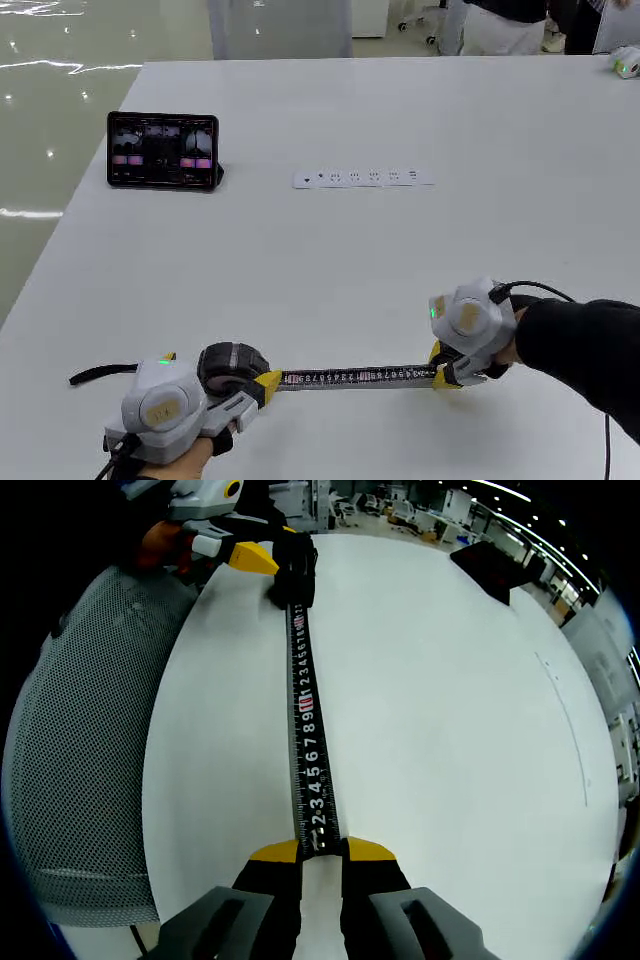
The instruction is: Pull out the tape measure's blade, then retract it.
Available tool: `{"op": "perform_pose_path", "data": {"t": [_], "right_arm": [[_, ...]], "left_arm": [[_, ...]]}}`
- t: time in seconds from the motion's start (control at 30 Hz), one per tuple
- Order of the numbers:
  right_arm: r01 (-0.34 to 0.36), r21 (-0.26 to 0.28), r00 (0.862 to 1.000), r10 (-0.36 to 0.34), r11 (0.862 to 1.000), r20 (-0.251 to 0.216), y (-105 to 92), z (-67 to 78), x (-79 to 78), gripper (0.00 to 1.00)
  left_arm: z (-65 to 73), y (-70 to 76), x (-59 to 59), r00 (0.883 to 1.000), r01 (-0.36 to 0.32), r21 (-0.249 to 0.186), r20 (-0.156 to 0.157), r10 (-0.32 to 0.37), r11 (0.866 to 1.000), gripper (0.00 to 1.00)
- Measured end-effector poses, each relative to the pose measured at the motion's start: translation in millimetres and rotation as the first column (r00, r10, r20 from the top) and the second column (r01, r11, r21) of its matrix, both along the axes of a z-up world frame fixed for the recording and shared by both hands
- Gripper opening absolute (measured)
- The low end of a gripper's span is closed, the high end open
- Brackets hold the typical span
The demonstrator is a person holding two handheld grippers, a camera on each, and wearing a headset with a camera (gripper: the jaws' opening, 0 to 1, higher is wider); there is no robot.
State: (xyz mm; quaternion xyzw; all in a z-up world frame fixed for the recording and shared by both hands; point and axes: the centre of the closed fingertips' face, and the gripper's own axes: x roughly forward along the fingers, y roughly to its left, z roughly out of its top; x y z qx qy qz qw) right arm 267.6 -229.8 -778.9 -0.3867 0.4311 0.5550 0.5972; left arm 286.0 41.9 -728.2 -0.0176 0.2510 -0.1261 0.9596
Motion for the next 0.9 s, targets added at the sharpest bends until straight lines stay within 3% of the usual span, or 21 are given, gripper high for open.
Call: {"op": "perform_pose_path", "data": {"t": [0.13,0.37,0.53,0.67,0.73,0.9], "right_arm": [[0.001,-0.019,1.000,-0.001,1.000,-0.006,0.2,-0.6,0.6,0.11],[0.010,-0.042,1.000,-0.011,0.999,-0.011,-0.2,-0.9,1.3,0.11],[0.015,-0.063,1.000,-0.016,0.998,-0.021,0.1,-1.2,2.0,0.10],[0.027,-0.067,0.999,-0.029,0.997,-0.030,-0.6,-1.4,2.6,0.10],[0.035,-0.064,0.999,-0.038,0.997,-0.033,-0.7,-1.6,3.3,0.10],[0.047,-0.046,0.998,-0.049,0.998,-0.028,-0.5,-1.7,3.0,0.10]], "left_arm": [[-0.5,-1.3,5.0,1.000,-0.012,-0.011,-0.003,0.012,1.000,0.83],[-6.3,-3.2,6.5,0.998,-0.039,-0.041,-0.047,0.037,0.998,0.73],[-5.0,-6.7,7.5,0.997,-0.044,-0.041,-0.060,0.042,0.998,0.65],[-7.9,-1.5,7.8,0.997,-0.049,-0.001,-0.065,0.049,0.999,0.60],[-8.1,-2.9,7.8,0.996,-0.049,-0.010,-0.074,0.048,0.999,0.60],[-9.2,-3.2,7.1,0.995,-0.032,0.023,-0.089,0.034,0.999,0.59]]}}
